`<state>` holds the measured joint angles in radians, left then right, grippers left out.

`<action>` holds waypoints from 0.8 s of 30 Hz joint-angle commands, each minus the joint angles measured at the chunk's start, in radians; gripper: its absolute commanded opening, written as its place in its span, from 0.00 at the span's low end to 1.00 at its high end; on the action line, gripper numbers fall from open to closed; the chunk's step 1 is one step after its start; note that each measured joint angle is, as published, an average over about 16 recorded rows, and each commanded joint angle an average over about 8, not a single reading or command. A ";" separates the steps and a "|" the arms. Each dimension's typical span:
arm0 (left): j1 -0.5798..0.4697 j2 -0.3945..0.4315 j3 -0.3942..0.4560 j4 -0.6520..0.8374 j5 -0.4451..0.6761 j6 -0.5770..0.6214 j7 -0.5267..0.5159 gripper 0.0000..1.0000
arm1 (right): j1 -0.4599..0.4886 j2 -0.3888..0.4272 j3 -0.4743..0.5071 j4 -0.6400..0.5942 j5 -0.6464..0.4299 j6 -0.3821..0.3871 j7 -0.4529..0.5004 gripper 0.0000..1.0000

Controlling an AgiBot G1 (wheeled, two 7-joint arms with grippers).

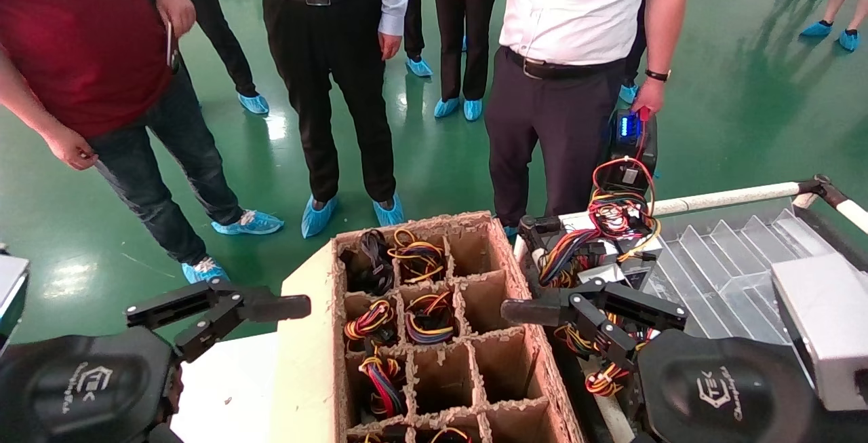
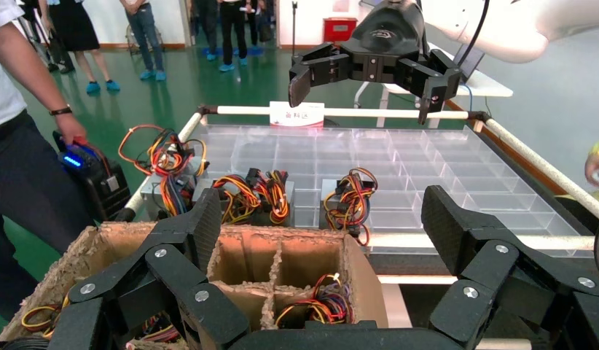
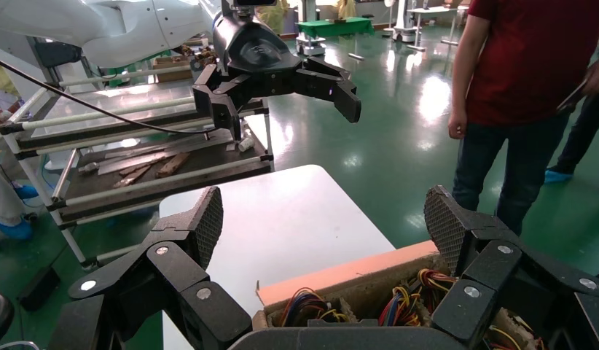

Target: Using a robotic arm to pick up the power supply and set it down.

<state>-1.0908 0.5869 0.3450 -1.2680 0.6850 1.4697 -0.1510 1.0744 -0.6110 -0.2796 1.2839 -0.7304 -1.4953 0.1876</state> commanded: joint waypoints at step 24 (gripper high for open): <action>0.000 0.000 0.000 0.000 0.000 0.000 0.000 0.16 | 0.000 0.000 0.000 0.000 0.000 0.000 0.000 1.00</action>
<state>-1.0908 0.5869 0.3450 -1.2680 0.6850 1.4697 -0.1510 1.0744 -0.6110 -0.2795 1.2839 -0.7304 -1.4953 0.1876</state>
